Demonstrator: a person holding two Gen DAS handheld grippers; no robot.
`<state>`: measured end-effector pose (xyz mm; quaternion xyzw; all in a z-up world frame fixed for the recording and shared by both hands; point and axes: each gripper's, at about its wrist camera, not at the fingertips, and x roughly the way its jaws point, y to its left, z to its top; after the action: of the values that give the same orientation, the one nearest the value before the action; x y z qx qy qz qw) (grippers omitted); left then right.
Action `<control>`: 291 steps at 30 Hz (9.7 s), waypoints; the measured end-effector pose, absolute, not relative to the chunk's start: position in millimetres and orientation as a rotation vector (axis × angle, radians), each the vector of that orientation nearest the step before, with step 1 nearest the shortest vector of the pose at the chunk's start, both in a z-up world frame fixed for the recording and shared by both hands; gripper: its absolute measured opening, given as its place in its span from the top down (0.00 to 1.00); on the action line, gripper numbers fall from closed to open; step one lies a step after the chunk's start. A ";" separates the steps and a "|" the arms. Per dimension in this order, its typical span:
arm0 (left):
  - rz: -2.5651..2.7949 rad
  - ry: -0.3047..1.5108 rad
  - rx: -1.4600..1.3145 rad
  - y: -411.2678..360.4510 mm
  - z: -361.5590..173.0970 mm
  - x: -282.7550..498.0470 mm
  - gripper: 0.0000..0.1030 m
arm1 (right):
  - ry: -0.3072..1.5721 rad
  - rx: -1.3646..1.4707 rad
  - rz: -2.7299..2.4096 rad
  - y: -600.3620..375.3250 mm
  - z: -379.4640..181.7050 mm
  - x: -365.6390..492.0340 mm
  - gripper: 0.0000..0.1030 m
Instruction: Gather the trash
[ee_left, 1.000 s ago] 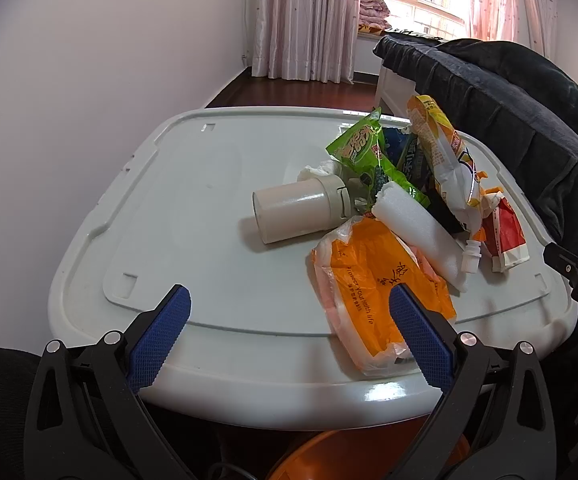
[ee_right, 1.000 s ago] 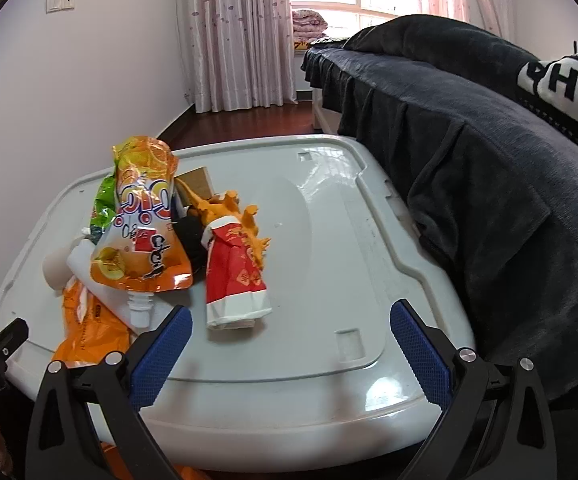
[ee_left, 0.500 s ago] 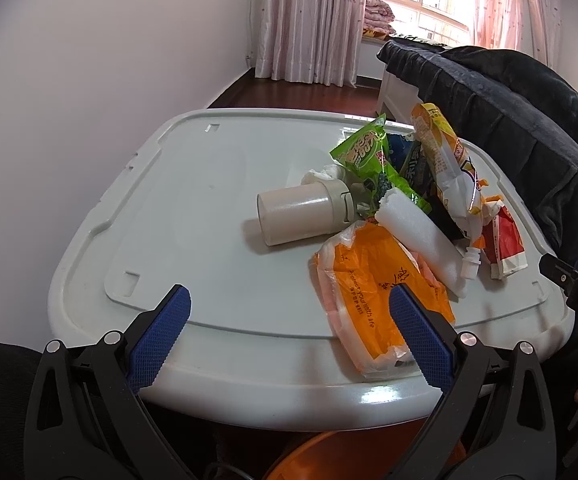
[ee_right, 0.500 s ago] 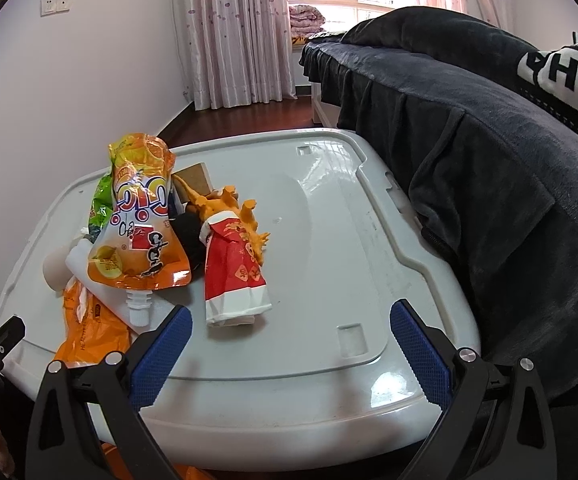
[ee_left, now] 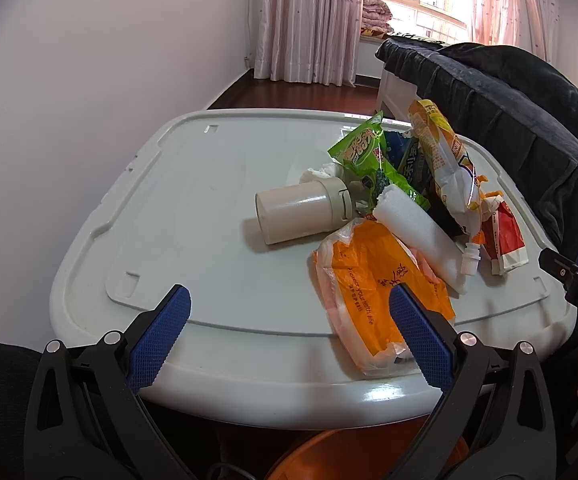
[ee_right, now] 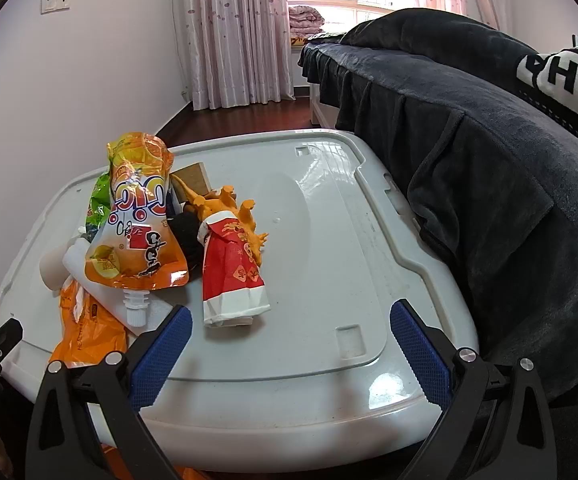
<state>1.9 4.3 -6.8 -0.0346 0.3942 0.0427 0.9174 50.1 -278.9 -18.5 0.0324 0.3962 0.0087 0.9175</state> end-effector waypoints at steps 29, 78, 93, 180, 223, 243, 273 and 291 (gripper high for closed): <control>0.054 0.805 -0.003 -11.0 0.6 -17.9 0.05 | 0.942 -0.016 0.103 -255.0 -15.0 103.1 0.13; 0.003 0.856 0.022 -69.7 -19.3 -3.5 0.06 | 0.859 -0.013 0.237 -256.7 3.8 76.0 0.76; -0.031 0.834 0.196 -91.3 -60.0 32.8 0.46 | 0.844 -0.009 0.245 -255.2 7.4 78.6 0.75; -0.232 1.160 -0.074 5.4 -48.6 -116.4 0.32 | 1.191 -0.005 0.523 -204.4 -63.6 -66.9 0.44; -0.149 1.018 -0.271 -5.5 -24.0 11.7 0.32 | 0.886 0.031 0.376 -220.9 26.7 126.3 0.70; 0.156 0.983 -0.436 -70.7 -48.6 95.7 0.46 | 0.761 0.124 0.273 -304.3 39.2 71.7 0.69; -0.078 0.904 -0.053 -9.6 8.2 -60.0 0.85 | 0.828 0.091 0.354 -273.7 17.4 50.8 0.69; -0.293 1.139 0.094 -26.8 -27.4 -130.3 0.85 | 1.054 0.040 0.604 -207.4 -17.9 -77.0 0.69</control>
<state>-130.3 -26.8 -27.4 0.0444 0.5369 -0.1383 0.8311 -77.0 -207.4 -17.9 0.0189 0.4950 0.2838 0.8210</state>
